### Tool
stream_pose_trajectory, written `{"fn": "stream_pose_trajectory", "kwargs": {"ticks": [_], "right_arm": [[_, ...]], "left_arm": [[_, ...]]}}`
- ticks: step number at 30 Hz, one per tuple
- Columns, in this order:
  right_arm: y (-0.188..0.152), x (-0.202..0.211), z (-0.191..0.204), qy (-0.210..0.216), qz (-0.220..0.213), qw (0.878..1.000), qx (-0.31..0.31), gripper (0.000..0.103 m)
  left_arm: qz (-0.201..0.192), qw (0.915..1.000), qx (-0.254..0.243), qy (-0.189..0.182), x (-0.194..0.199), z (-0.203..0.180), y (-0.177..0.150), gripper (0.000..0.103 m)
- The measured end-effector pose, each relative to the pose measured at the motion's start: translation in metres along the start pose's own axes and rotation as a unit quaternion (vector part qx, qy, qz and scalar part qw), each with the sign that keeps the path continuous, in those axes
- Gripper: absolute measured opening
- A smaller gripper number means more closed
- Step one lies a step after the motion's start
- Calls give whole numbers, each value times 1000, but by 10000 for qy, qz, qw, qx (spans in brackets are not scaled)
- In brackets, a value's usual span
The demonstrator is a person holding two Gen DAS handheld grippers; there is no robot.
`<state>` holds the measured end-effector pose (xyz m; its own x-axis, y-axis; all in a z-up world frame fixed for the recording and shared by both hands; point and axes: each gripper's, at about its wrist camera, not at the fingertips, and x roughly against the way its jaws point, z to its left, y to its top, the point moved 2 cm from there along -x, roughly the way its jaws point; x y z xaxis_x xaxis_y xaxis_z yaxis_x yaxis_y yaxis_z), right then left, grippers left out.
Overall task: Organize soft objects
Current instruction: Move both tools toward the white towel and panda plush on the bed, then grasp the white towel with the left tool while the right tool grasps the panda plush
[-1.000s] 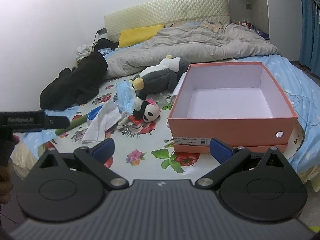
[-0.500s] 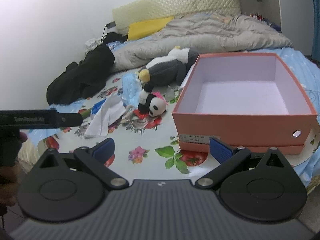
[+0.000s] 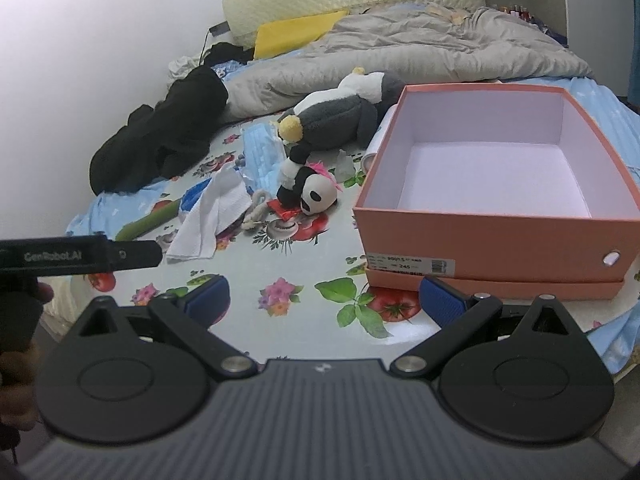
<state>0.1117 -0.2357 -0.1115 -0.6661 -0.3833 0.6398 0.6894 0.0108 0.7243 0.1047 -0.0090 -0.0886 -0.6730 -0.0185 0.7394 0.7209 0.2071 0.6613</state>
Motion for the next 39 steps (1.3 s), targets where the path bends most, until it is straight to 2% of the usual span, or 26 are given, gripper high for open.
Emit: {"fn": "stream_pose_trajectory", "kwargs": {"ticks": [8, 14, 16, 18, 23, 28, 31, 34, 39], "right_arm": [[25, -30, 24, -181, 82, 9989, 432, 103], [51, -65, 44, -64, 2, 9979, 638, 102], [60, -83, 47, 44, 103, 9977, 667, 88], [67, -102, 50, 155, 256, 9977, 614, 79], [78, -144, 54, 32, 378, 9963, 777, 77], [86, -182, 54, 168, 338, 9950, 919, 77], [91, -204, 53, -28, 405, 9934, 1073, 77], [95, -227, 51, -423, 520, 9891, 1312, 78], [96, -258, 42, -534, 709, 9873, 1317, 77]], "left_arm": [[234, 9997, 93, 14, -38, 28, 16, 103], [463, 9987, 206, 80, -89, 57, 35, 103], [548, 9983, 174, 108, -107, 64, 41, 103], [642, 9977, 211, 93, -124, 72, 46, 103], [747, 9967, 293, 147, -160, 89, 59, 103], [778, 9965, 190, 253, -193, 103, 68, 103], [766, 9965, 107, 321, -209, 111, 72, 103], [798, 9961, 36, 380, -224, 118, 74, 103], [822, 9957, -102, 421, -243, 125, 73, 102]]}}
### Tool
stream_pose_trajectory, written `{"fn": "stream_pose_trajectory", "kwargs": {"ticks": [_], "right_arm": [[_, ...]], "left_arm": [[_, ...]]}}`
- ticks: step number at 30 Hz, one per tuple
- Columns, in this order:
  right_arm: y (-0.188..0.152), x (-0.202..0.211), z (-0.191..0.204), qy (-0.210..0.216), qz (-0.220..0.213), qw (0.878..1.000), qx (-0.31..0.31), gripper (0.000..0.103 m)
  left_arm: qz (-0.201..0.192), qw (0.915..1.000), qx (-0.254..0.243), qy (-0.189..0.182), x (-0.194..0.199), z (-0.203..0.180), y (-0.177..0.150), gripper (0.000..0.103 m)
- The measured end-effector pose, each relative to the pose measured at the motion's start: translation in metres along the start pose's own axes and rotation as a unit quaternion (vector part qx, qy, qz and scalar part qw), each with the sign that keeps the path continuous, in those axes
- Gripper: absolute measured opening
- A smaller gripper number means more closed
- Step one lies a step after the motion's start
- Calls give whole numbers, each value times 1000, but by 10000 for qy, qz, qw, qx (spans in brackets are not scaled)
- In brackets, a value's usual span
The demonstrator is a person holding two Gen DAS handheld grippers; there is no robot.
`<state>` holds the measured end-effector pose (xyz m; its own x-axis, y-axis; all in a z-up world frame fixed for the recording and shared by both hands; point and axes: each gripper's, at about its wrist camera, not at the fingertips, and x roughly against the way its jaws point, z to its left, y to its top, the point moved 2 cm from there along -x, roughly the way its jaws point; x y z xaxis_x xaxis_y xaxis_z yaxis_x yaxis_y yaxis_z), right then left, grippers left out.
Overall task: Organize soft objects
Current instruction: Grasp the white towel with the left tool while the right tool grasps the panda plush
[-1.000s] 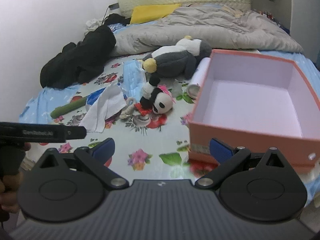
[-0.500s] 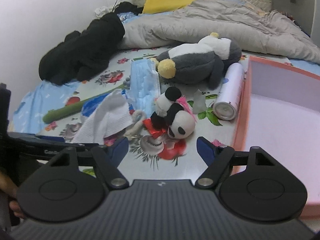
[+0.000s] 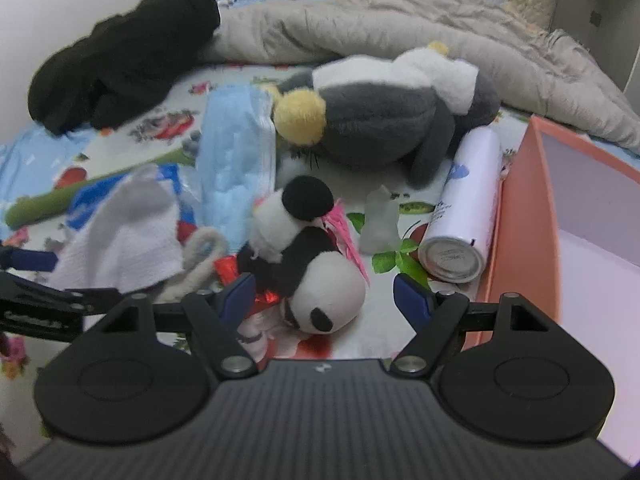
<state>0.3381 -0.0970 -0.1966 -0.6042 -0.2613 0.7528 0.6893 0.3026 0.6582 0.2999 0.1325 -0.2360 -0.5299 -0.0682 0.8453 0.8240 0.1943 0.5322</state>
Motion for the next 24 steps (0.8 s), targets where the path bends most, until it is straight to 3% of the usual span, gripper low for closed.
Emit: {"fn": "stream_pose_trajectory", "kwargs": {"ticks": [5, 9, 11, 17, 22, 24], "right_arm": [[3, -26, 1, 45, 177, 9998, -24, 77], [4, -38, -2, -87, 258, 9994, -204, 73], [4, -40, -1, -99, 306, 9993, -174, 66], [0, -35, 0, -103, 385, 9991, -144, 61], [-7, -15, 1, -148, 384, 9990, -198, 60], [-12, -3, 4, -154, 354, 9991, -190, 60]], "left_arm": [[-27, 10000, 13, 36, -13, 6, -2, 97], [-10, 10000, 97, 3, -21, 7, -6, 85], [-50, 10000, 30, 18, -19, 5, -7, 73], [-103, 9995, 279, -101, -6, 10, -9, 36], [-262, 9988, 388, -138, 17, 7, -14, 17], [-318, 9984, 437, -167, 27, 4, -16, 15]]}}
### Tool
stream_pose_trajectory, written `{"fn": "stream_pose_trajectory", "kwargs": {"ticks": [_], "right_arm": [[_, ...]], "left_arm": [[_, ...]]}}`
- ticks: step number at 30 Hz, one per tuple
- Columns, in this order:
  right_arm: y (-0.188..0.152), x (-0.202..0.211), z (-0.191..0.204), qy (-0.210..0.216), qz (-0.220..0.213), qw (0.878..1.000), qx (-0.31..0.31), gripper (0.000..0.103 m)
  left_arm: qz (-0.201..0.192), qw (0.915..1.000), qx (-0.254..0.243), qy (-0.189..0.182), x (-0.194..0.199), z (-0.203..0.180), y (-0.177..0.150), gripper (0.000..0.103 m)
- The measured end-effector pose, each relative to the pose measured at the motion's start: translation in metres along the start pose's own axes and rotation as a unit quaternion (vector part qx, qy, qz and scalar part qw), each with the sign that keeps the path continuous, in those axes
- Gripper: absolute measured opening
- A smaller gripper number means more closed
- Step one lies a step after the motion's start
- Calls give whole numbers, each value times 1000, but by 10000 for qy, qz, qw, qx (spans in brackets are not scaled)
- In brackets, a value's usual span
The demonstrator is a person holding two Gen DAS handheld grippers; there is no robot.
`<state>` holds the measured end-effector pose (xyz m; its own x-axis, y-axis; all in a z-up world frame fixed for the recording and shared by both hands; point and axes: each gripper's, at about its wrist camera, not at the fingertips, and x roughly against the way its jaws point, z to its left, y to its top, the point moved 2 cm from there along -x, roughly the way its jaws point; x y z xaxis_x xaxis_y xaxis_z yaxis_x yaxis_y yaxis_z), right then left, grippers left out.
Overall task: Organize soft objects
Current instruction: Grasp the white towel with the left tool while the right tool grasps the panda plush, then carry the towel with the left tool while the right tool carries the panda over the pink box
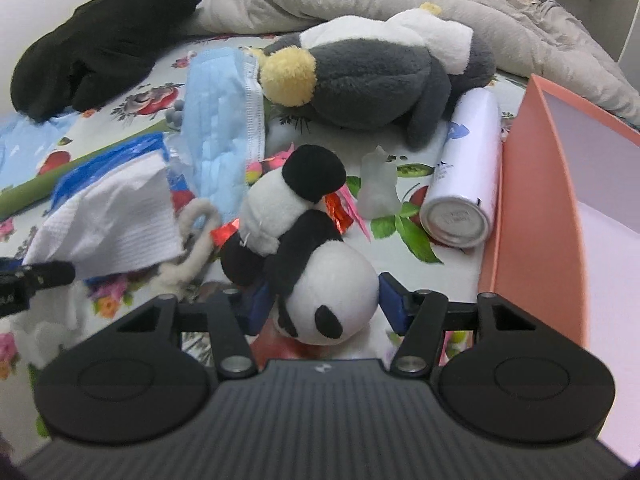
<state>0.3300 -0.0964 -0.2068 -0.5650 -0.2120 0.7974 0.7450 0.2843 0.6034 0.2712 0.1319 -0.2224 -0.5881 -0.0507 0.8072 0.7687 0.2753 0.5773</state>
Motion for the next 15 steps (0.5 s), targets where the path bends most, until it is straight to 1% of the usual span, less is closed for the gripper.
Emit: {"fn": "stream_pose_trajectory", "kwargs": {"ticks": [5, 8, 15], "right_arm": [[-13, 31, 3, -3, -93, 10000, -32, 60], [-21, 52, 5, 21, -182, 9998, -45, 60], [-41, 96, 7, 86, -395, 9990, -191, 60]], "left_arm": [[-138, 9998, 84, -99, 28, -10, -11, 12], [-204, 9995, 167, -196, 46, -14, -19, 12], [-392, 9986, 202, -277, 87, -23, -38, 12]]}}
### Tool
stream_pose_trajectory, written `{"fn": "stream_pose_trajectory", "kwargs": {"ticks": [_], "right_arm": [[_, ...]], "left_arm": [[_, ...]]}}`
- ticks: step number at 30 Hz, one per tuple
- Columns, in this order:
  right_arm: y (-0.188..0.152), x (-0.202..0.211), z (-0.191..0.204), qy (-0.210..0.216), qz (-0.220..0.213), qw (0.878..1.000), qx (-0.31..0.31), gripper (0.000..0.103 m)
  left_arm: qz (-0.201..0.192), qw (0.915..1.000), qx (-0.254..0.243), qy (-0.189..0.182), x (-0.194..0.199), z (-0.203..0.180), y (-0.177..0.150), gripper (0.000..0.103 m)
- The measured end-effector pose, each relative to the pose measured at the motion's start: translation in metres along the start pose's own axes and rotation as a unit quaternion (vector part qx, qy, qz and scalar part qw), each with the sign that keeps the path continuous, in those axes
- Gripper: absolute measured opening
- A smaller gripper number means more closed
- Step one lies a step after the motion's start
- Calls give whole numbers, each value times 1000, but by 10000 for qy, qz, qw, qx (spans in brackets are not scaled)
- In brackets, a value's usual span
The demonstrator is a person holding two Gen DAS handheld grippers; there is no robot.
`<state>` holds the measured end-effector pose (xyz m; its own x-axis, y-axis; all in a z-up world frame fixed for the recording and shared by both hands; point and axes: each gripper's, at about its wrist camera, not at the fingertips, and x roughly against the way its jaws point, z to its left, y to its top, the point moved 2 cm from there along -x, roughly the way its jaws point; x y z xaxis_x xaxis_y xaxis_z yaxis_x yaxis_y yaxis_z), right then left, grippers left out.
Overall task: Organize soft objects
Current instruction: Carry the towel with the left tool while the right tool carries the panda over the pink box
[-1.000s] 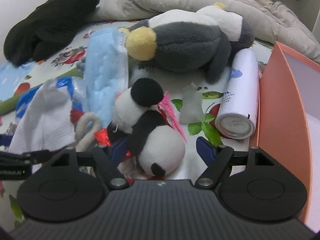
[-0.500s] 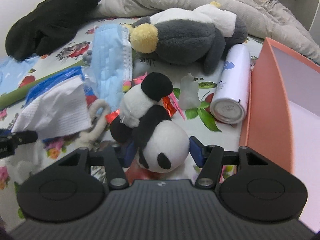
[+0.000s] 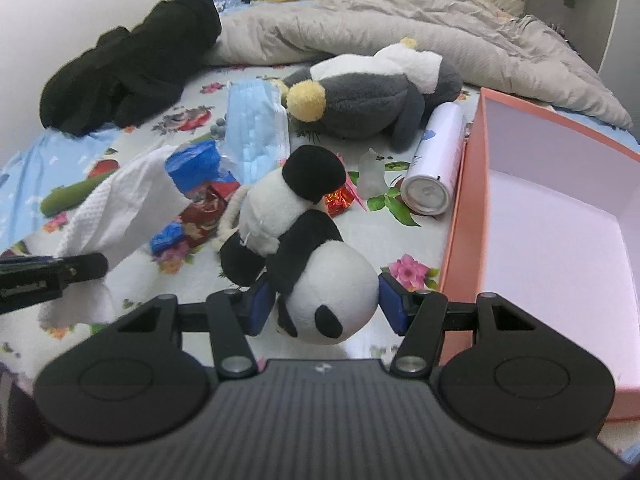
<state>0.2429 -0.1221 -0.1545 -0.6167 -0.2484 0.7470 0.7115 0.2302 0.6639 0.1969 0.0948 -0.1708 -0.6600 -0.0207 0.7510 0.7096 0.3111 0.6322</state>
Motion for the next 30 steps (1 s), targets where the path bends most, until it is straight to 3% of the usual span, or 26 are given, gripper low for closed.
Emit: {"fn": "stream_pose_trajectory", "kwargs": {"ticks": [10, 30], "right_arm": [[-24, 49, -10, 59, -180, 9990, -393, 60], [-43, 129, -52, -220, -746, 9930, -889, 60]], "left_arm": [[-163, 9993, -74, -333, 43, -26, -17, 11], [-513, 9940, -503, -827, 109, -89, -20, 11]]}}
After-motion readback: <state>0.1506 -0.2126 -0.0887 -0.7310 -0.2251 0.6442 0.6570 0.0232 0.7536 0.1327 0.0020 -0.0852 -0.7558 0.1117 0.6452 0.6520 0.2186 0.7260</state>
